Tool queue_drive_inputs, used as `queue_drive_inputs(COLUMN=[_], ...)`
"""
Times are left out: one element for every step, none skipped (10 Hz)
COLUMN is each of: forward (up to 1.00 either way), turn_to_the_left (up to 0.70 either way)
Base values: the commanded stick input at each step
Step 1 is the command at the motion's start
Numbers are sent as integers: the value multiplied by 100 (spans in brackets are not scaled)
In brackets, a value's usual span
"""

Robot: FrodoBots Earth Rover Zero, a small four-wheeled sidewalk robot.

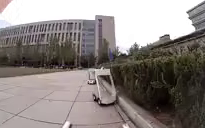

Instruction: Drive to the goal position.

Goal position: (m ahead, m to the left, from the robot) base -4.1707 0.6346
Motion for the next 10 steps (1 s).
queue_drive_inputs(forward=[6, 6, 6, 6, 6, 6, 6, 6, 6, 6], turn_to_the_left=[0, 0, 0, 0, 0, 0, 0, 0, 0, 0])
